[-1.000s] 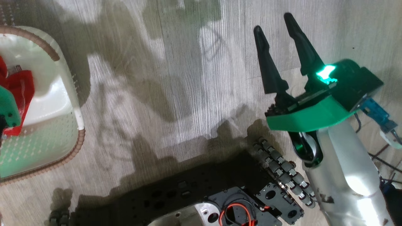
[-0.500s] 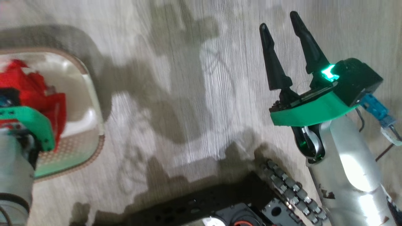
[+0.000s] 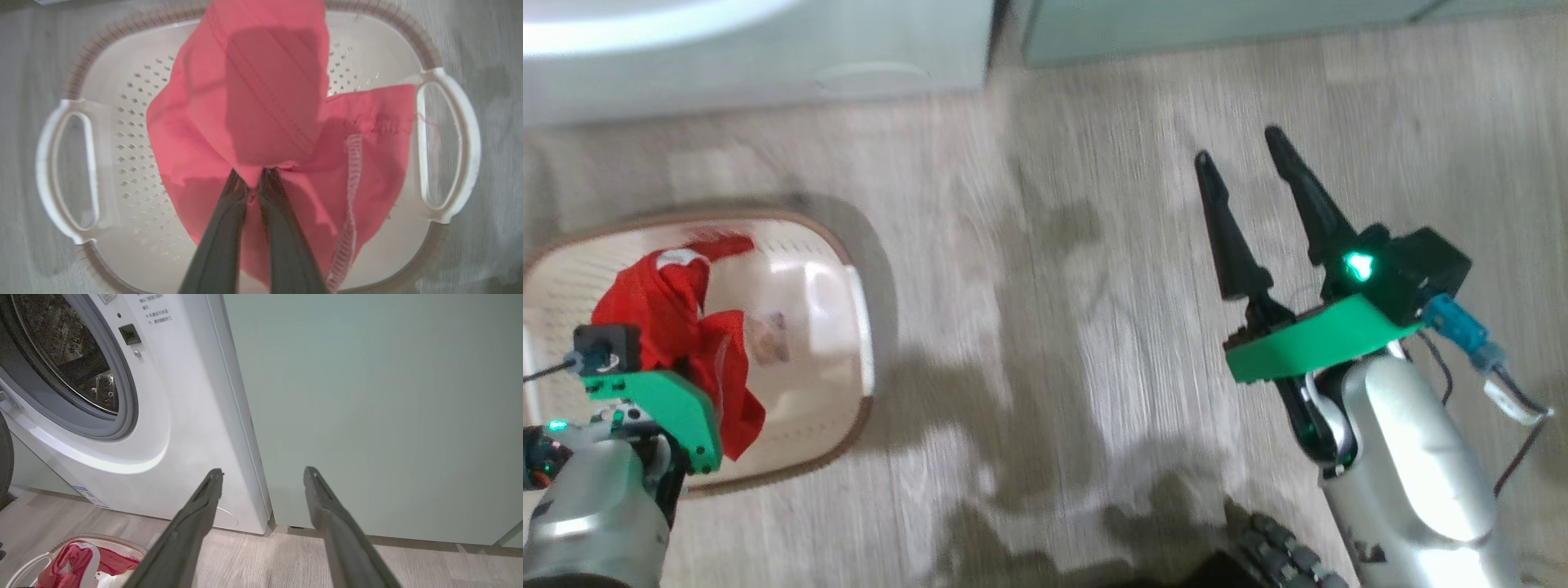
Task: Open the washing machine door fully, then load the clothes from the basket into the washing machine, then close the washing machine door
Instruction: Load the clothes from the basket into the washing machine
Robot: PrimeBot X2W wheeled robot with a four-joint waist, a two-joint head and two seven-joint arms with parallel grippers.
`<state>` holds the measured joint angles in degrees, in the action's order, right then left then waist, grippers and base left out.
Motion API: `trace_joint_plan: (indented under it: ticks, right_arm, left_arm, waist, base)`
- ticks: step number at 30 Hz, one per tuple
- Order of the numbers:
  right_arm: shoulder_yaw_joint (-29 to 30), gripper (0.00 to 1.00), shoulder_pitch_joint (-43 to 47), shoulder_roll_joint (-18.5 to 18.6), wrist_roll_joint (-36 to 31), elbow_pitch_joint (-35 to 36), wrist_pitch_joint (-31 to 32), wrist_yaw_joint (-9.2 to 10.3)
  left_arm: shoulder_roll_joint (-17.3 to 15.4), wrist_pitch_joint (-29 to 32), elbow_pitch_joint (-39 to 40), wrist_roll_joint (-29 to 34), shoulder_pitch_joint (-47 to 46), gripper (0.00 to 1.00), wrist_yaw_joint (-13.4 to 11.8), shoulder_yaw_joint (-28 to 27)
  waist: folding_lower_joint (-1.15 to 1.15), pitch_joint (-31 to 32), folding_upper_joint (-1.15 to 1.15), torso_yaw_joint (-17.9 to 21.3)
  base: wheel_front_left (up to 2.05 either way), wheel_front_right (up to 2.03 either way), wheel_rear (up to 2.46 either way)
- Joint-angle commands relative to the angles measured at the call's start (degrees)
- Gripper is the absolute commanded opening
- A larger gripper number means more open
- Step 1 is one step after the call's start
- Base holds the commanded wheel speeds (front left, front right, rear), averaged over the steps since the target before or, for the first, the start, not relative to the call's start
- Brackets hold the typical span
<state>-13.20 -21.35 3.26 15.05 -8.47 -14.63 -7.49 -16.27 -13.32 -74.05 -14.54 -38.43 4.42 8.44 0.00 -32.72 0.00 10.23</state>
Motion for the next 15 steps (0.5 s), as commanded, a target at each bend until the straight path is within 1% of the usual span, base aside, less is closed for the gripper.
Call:
trace_joint_plan:
  ticks: [1,3,7,10,11,15]
  right_arm:
    - [-0.7,1.00,2.2,-0.4,-0.7,1.0,-0.4,0.00]
    - [-0.5,1.00,2.9,-0.4,-0.8,0.5,-0.4,0.00]
    - [-0.1,1.00,4.2,-0.4,-0.8,-0.1,-0.4,0.00]
    - [0.0,1.00,5.2,-0.4,-0.7,-0.5,-0.4,0.00]
    - [0.0,1.00,5.2,-0.4,-0.7,-0.5,-0.4,0.00]
    - [0.2,1.00,6.6,-0.4,-0.7,-1.0,-0.4,0.00]
  left_arm:
    - [-2.0,-1.3,1.2,0.3,1.4,0.00,-0.2,-1.0]
    - [-1.8,-1.6,2.9,0.6,2.1,0.00,-0.8,-0.9]
    - [-1.6,-1.6,11.0,1.0,5.0,0.00,-1.9,-1.8]
    - [-1.1,-1.7,15.3,1.3,8.0,0.00,-1.7,-2.6]
    - [-1.1,-1.7,15.3,1.3,8.0,0.00,-1.7,-2.6]
    - [-0.6,-1.7,21.2,2.5,11.5,0.00,-1.7,-3.3]
  waist:
    - [0.00,5.1,0.00,-2.4]
    - [0.00,7.1,0.00,-3.1]
    - [0.00,10.5,0.00,-4.2]
    - [0.00,12.8,0.00,-4.8]
    - [0.00,12.8,0.00,-4.8]
    - [0.00,15.7,0.00,-5.4]
  base:
    - [0.00,0.00,0.00]
    - [0.00,0.00,0.00]
    - [0.00,0.00,0.00]
    - [0.00,0.00,0.00]
    - [0.00,0.00,0.00]
    - [0.00,0.00,0.00]
